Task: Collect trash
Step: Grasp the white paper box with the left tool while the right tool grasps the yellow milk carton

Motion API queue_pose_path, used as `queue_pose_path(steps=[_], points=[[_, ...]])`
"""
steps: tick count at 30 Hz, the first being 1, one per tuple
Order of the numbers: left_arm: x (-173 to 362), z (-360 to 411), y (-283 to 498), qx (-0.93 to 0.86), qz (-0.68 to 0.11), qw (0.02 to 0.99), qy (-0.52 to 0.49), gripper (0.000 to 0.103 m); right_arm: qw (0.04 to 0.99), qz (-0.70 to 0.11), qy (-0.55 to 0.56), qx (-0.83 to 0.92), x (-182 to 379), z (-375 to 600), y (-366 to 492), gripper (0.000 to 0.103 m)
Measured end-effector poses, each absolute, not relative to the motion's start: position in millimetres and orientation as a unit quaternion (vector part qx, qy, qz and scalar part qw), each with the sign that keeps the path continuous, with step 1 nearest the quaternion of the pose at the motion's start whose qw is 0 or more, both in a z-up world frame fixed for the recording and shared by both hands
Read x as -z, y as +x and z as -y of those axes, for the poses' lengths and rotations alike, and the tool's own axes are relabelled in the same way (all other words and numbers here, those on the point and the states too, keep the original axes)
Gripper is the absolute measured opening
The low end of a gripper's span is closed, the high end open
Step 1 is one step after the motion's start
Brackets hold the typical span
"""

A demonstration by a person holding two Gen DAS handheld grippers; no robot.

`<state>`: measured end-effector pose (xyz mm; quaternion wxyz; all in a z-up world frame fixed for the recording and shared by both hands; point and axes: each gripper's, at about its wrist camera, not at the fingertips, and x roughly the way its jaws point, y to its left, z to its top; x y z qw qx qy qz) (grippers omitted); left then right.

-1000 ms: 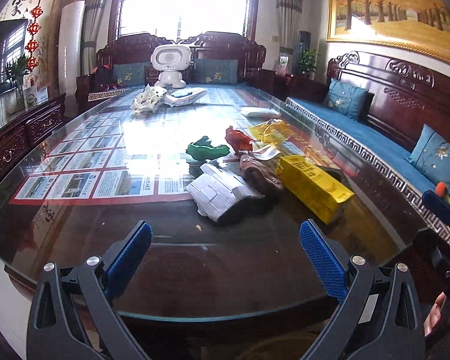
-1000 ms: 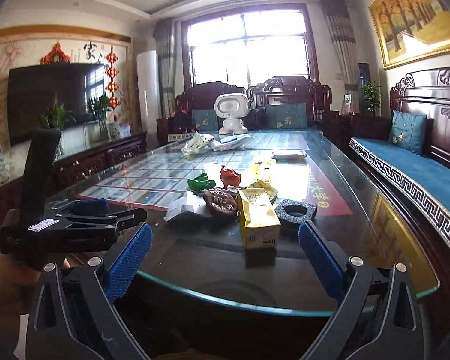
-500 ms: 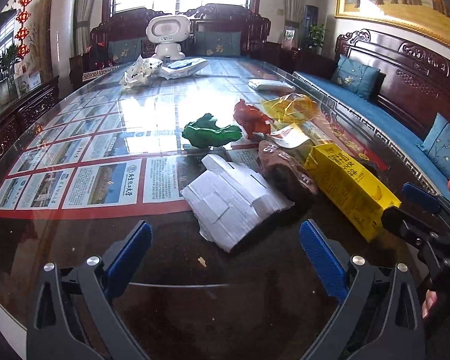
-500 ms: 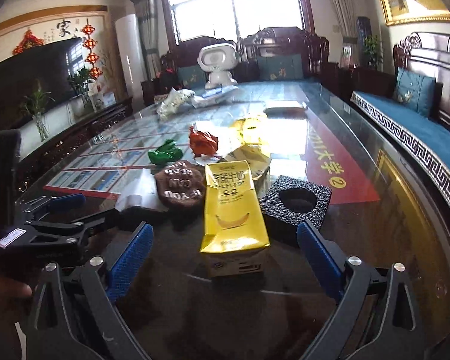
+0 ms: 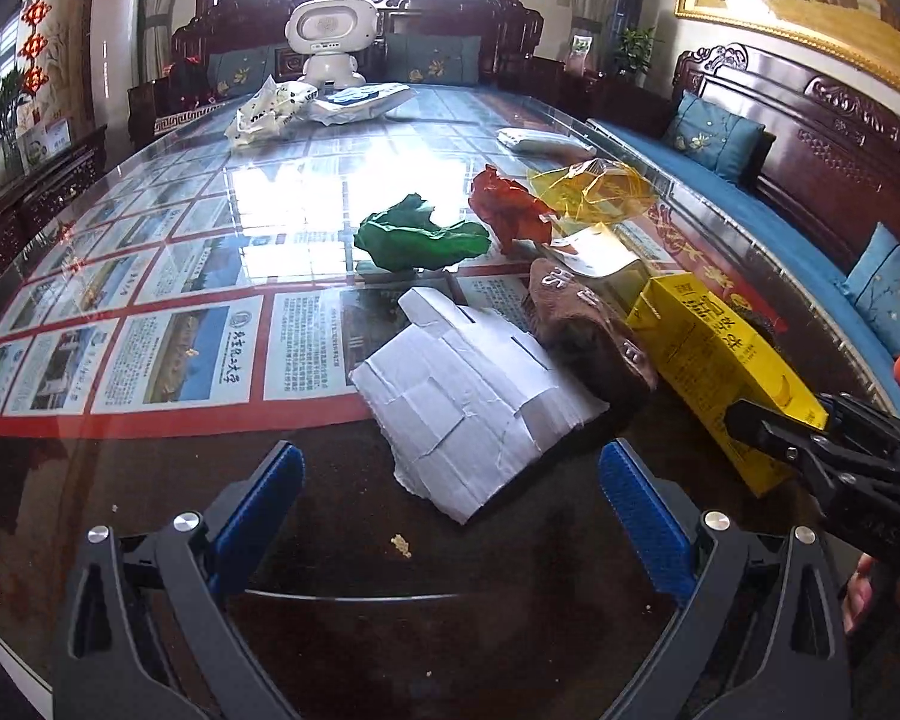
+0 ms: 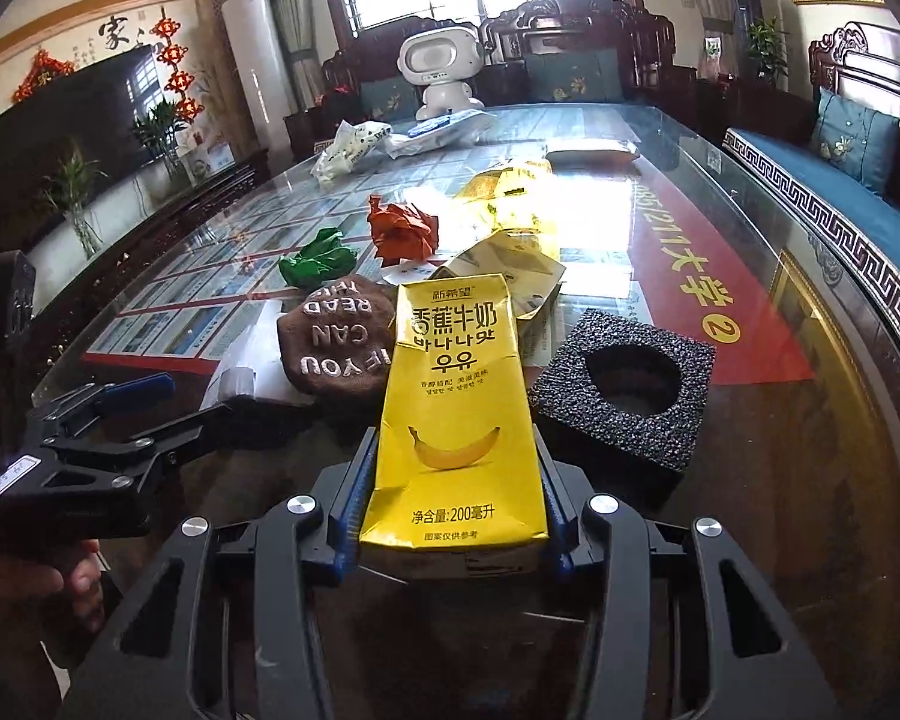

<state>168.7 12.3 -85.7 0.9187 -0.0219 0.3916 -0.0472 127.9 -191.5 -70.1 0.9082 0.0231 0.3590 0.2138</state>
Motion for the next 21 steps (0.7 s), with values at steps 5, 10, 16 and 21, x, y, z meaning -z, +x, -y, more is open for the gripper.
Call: queue_pose_path(steps=[5,10,16,21], points=[[81.9,-7.9,175.2,0.032,-0.39,0.92,0.02,0.099,0.91,-0.354,0.027,-0.214,65.7,197.9,124.6,0.045],[78.9,-11.2,189.3,0.067,-0.404,0.912,0.025,0.099,0.911,-0.349,0.032,-0.219,62.4,200.8,124.3,0.045],[83.3,-15.7,210.4,0.14,-0.444,0.885,0.013,0.099,0.909,-0.352,0.039,-0.22,62.6,203.6,124.2,0.045],[87.2,-13.4,220.5,0.151,-0.453,0.877,0.052,0.099,0.908,-0.355,0.042,-0.221,64.8,203.5,124.2,0.045]])
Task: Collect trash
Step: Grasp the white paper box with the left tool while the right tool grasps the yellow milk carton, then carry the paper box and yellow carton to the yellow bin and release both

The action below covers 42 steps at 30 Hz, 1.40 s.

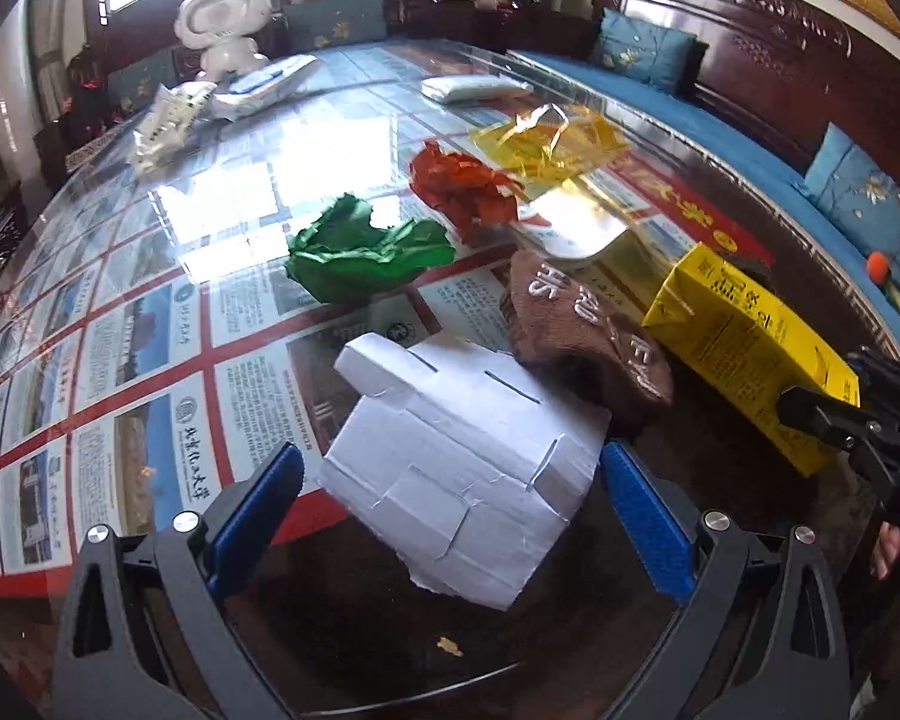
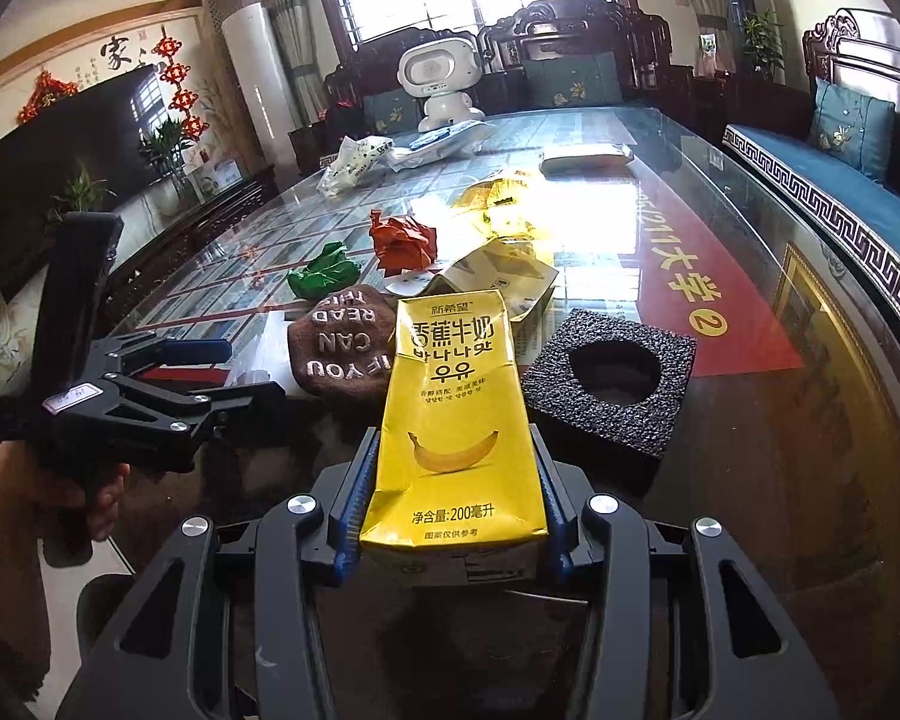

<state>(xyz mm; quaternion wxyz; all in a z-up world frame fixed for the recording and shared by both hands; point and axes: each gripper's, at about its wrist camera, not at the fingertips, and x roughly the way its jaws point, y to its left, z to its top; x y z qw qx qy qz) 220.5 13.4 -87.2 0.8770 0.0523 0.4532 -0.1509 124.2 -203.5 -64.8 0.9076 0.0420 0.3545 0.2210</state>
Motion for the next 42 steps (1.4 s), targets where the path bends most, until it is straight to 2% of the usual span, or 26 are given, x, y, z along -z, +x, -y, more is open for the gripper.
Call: queue_pose_path(steps=[3,11,24,42], points=[[87.1,-11.6,222.8,0.167,-0.452,0.875,0.055,0.098,0.907,-0.356,0.041,-0.223,66.3,201.6,124.4,0.045],[85.3,-4.4,216.6,0.175,-0.44,0.878,0.068,0.085,0.906,-0.356,0.044,-0.225,66.2,199.1,122.0,0.045],[68.3,-14.8,183.7,0.169,-0.41,0.896,0.039,0.084,0.912,-0.339,0.036,-0.229,53.4,197.4,102.5,0.045],[44.3,-25.3,87.9,0.18,-0.371,0.911,0.014,0.084,0.925,-0.312,0.04,-0.211,30.4,207.2,39.7,0.045]])
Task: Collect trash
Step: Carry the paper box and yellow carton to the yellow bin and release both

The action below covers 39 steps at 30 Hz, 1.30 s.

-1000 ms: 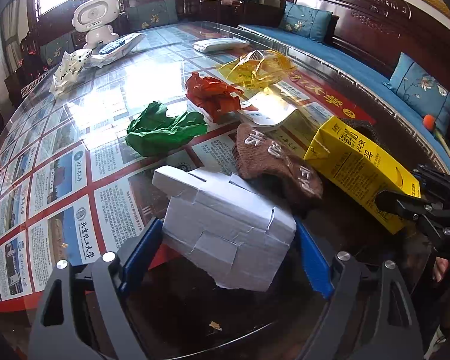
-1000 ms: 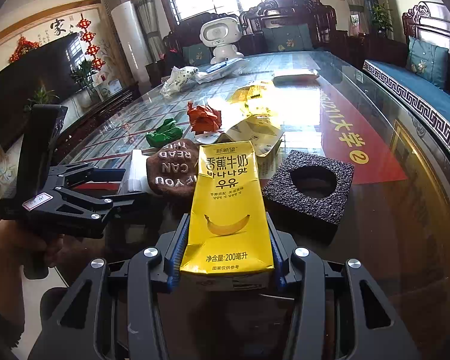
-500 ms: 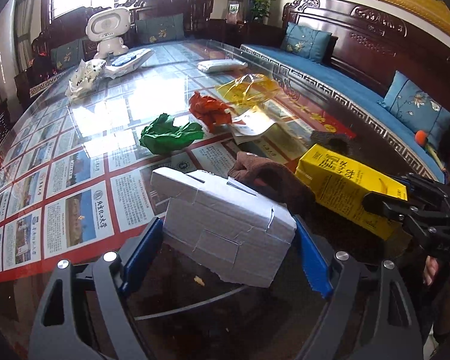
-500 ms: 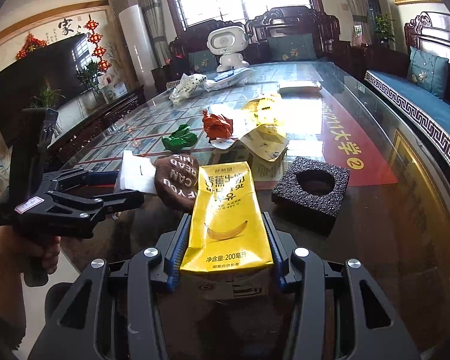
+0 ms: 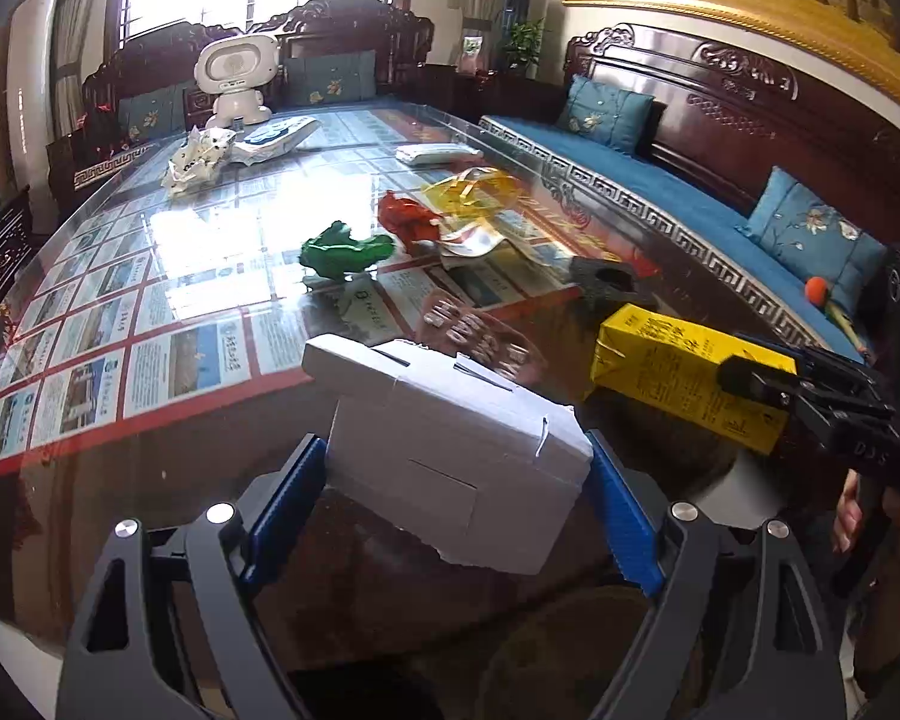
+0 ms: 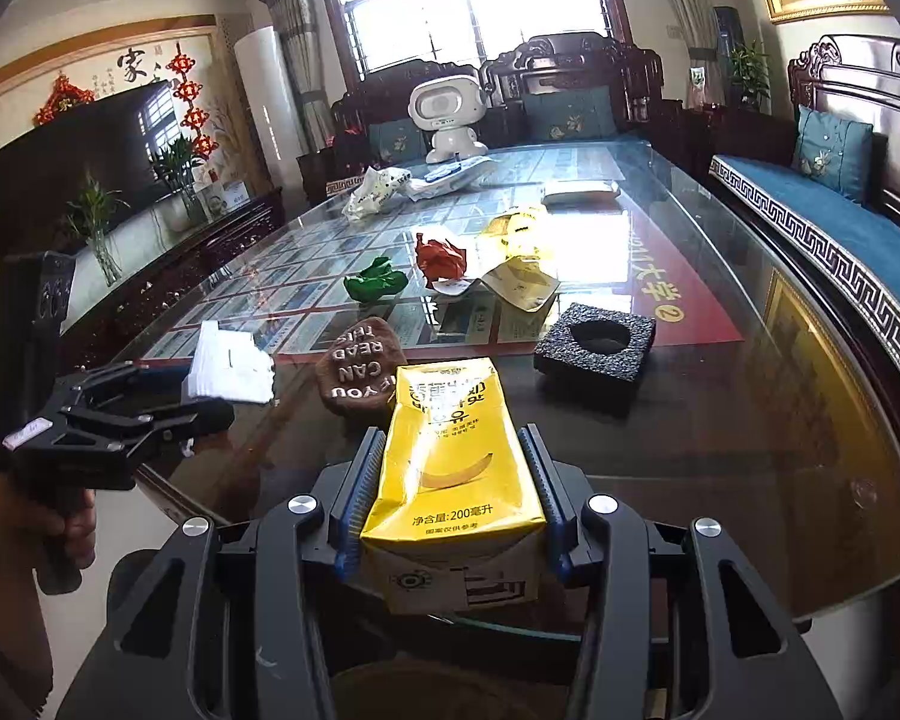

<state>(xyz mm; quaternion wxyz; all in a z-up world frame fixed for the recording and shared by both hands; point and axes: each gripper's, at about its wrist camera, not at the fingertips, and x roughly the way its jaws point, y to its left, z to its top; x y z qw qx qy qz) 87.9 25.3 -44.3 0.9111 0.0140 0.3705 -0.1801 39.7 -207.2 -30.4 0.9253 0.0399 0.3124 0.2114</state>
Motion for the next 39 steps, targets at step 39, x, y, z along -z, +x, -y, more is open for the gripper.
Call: queue_pose_path(steps=[39], points=[[181.9,61.7,-101.4,0.3,-0.537,0.782,0.097,0.094,0.864,-0.448,0.027,-0.226,121.4,235.6,-146.0,0.045]])
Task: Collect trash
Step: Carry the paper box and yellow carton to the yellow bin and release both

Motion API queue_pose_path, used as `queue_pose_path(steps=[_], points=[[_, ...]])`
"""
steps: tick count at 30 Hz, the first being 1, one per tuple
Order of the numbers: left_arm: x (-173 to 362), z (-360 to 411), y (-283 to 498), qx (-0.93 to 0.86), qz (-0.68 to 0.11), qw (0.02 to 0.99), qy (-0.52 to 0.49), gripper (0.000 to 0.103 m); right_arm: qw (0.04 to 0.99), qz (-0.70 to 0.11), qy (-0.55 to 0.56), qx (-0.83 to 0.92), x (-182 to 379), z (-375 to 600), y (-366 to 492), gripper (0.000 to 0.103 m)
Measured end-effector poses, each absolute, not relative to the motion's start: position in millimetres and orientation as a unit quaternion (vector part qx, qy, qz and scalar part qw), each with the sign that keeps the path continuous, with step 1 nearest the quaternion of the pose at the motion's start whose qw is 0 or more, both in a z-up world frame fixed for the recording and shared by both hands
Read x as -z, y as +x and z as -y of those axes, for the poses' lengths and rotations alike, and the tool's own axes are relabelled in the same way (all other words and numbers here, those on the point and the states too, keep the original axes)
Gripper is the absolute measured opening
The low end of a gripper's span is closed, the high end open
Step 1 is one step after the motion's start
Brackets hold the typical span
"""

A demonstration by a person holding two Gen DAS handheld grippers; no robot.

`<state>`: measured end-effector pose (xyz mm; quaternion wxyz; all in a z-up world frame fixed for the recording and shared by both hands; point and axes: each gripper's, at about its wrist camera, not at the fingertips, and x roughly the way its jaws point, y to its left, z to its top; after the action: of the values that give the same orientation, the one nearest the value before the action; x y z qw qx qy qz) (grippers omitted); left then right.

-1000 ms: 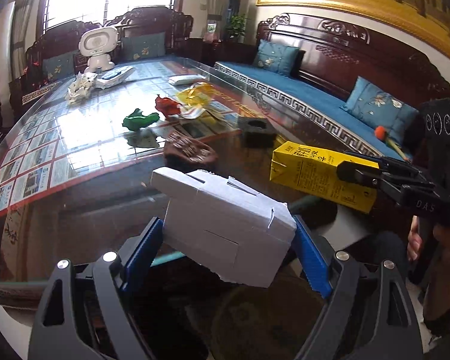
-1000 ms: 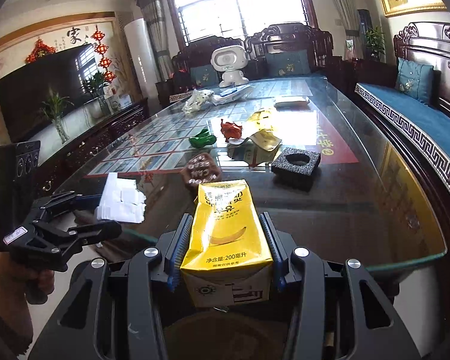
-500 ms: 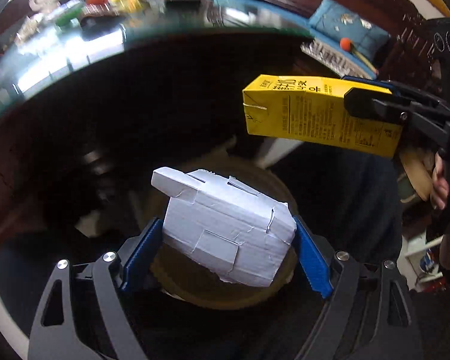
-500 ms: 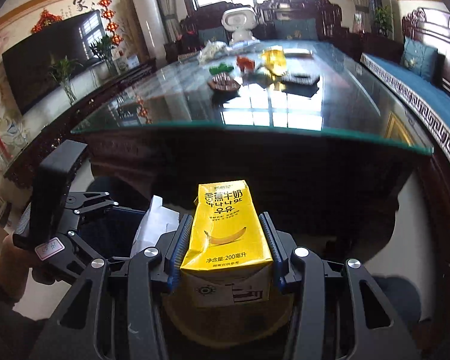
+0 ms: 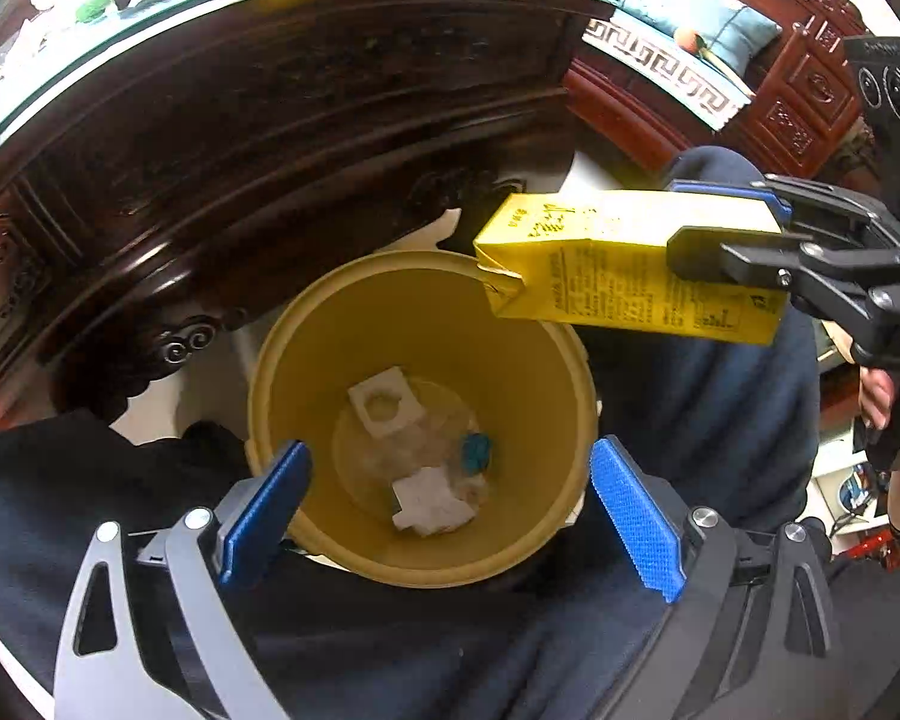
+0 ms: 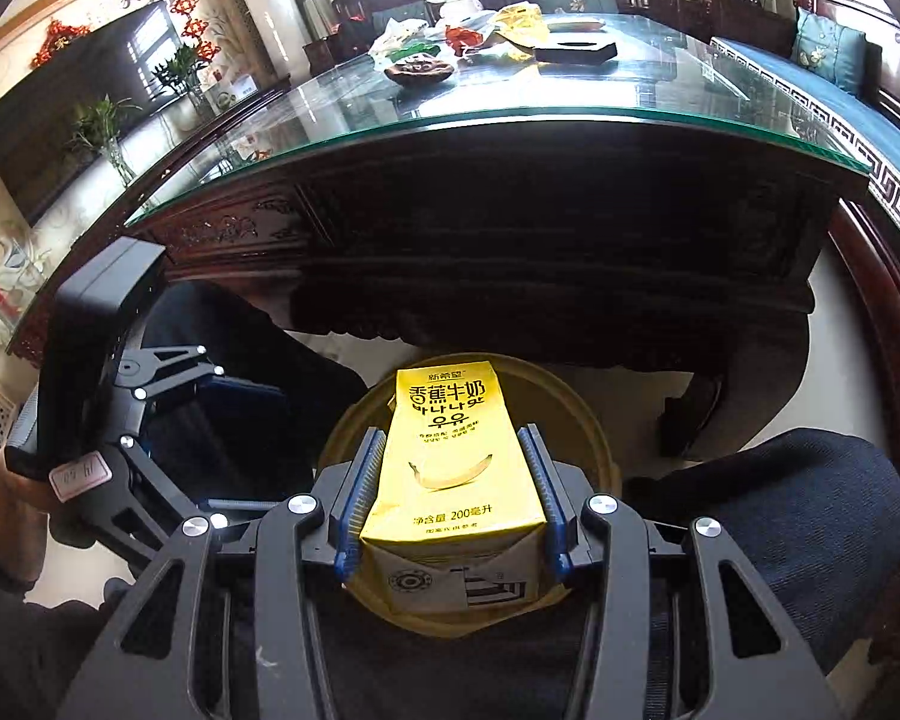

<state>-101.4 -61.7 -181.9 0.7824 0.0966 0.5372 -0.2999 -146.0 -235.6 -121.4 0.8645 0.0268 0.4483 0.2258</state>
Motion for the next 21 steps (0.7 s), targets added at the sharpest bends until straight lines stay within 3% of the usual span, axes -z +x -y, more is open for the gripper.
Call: queue_pose_path(steps=[3,4,5,6,13,18,21], points=[[178.1,55.2,-95.6,0.288,-0.533,0.79,0.092,0.094,0.856,-0.458,0.029,-0.237,122.4,232.0,-143.6,0.046],[176.4,53.2,-94.0,0.283,-0.531,0.794,0.09,0.094,0.853,-0.46,0.033,-0.245,122.2,231.0,-142.7,0.05],[174.7,50.1,-92.3,0.279,-0.529,0.796,0.088,0.094,0.852,-0.457,0.034,-0.252,121.1,230.7,-143.0,0.063],[172.7,47.2,-90.6,0.274,-0.527,0.8,0.087,0.094,0.856,-0.451,0.031,-0.251,119.3,230.2,-144.4,0.068],[157.4,33.9,-79.0,0.254,-0.507,0.82,0.078,0.094,0.868,-0.426,0.023,-0.254,107.8,228.8,-140.4,0.069],[120.3,26.2,-69.6,0.228,-0.447,0.863,0.065,0.097,0.884,-0.378,0.031,-0.272,90.0,225.1,-133.3,0.069],[92.8,21.0,-58.4,0.206,-0.403,0.89,0.049,0.099,0.899,-0.34,0.03,-0.274,74.6,222.0,-125.4,0.077]])
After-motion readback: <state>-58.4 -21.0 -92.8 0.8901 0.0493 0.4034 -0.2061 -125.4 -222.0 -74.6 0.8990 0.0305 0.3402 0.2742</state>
